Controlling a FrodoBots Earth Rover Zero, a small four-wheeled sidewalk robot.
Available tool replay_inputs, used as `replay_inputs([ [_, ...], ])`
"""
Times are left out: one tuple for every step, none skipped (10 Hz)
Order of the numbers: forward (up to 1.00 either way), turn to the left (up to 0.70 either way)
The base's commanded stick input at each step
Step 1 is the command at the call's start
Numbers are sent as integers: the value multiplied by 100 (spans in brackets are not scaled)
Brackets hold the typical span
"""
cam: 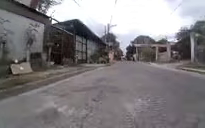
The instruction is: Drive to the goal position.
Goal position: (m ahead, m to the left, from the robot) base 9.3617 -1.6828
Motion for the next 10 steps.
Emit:
replay_inputs([
  [100, 4],
  [100, 4],
  [100, 4],
  [100, 4],
  [100, 4],
  [100, 4],
  [100, 4],
  [100, 4],
  [100, 4],
  [100, -32],
])
